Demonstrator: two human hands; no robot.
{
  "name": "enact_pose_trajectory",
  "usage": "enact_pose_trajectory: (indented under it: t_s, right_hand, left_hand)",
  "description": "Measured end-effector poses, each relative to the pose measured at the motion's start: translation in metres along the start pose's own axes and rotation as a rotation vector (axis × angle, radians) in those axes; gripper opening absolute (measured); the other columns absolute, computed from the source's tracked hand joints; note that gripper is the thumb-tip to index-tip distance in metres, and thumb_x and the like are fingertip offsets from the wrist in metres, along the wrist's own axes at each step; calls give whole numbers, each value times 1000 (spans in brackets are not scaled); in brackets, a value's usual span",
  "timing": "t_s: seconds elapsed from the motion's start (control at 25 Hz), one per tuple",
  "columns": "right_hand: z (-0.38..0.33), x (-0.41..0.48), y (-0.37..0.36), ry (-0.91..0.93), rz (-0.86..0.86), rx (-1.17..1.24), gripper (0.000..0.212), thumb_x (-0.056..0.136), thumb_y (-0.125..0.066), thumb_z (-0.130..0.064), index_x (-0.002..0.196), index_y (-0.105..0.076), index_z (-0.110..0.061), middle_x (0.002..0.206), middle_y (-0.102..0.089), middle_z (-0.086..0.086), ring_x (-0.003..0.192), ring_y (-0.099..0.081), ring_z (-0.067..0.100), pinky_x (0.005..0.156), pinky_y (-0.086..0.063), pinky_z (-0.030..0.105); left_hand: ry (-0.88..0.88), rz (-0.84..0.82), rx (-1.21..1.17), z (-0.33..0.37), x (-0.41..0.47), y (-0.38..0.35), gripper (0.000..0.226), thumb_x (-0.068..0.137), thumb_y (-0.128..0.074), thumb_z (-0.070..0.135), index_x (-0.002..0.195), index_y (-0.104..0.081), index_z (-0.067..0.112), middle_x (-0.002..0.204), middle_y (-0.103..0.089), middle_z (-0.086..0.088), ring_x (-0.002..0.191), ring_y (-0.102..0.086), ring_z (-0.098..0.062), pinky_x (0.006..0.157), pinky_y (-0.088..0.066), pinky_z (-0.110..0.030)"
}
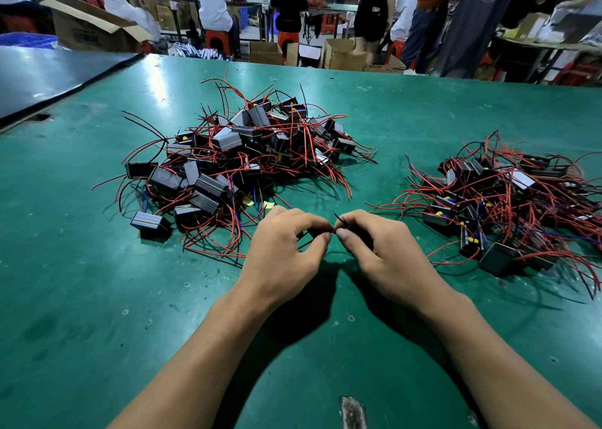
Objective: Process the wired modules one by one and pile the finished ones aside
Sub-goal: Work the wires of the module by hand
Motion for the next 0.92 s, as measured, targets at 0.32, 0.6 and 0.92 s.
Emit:
enact_pose_trajectory:
  t_s: [0.32, 0.6, 0.92]
  right_hand:
    - [-1, 0, 4, -97, 57, 183, 9, 98, -63, -19, 92, -69, -20, 69, -68, -8, 59, -54, 1, 59, -38, 12]
    - [-4, 0, 0, -141, -52, 211, 14, 98, -63, -21, 87, -72, -21, 70, -70, -8, 57, -55, -2, 57, -37, 9]
    - [-4, -1, -1, -145, -54, 221, 17, 98, -62, -20, 85, -73, -21, 67, -69, -10, 51, -52, -3, 53, -35, 9]
  left_hand:
    - [167, 99, -100, -3, 1, 6, 6, 83, -76, 17, 86, -78, 21, 77, -69, 17, 81, -61, -3, 74, -42, -12]
    - [353, 74, -328, -6, -2, 2, 7, 84, -76, 13, 91, -77, 15, 84, -75, 9, 80, -70, 1, 80, -55, -19]
    - [378, 24, -358, -5, -2, 1, 8, 82, -78, 13, 88, -77, 17, 82, -76, 9, 80, -70, 0, 83, -57, -28]
Point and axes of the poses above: each hand's wrist, its own x-axis towards the middle knuckle, its own y-axis out of the back of the hand, z = x × y, the point moved 5 cm from there along x, towards the middle knuckle
